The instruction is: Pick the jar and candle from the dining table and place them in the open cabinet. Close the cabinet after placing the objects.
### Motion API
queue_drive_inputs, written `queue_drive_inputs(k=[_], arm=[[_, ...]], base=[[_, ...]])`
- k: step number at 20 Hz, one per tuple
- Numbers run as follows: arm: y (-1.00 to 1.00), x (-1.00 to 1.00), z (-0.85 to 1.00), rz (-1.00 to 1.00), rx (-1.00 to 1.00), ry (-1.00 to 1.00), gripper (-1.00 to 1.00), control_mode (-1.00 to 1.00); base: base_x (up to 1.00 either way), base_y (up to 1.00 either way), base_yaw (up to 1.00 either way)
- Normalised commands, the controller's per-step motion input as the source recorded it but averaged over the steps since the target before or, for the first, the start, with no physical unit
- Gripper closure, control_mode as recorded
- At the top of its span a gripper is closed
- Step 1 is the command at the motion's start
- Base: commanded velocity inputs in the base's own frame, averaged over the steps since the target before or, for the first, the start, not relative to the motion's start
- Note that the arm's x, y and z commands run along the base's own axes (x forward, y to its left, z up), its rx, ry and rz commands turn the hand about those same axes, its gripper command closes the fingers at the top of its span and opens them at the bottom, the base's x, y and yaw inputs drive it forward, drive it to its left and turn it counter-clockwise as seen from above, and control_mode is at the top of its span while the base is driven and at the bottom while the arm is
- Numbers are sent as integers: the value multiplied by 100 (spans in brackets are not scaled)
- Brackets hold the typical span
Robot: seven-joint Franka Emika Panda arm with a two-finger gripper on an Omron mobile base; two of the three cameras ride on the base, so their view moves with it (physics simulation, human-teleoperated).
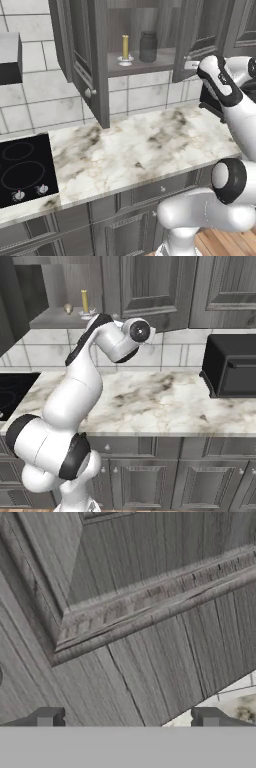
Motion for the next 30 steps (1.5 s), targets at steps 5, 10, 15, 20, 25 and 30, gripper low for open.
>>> queue_drive_inputs(k=[5,10,15,20,25,30], arm=[[34,47,-15,-18,-18,0,-100,-100],[21,56,-10,-16,-16,0,-100,-100],[4,58,-7,-15,-9,0,-100,-100],[0,38,-9,-13,-6,0,-100,-100],[0,19,-3,-12,-6,0,-100,-100],[0,6,0,-11,-1,-2,-100,-100]], base=[[0,0,0],[0,0,0],[0,0,0],[0,0,0],[0,0,0],[0,0,0]])
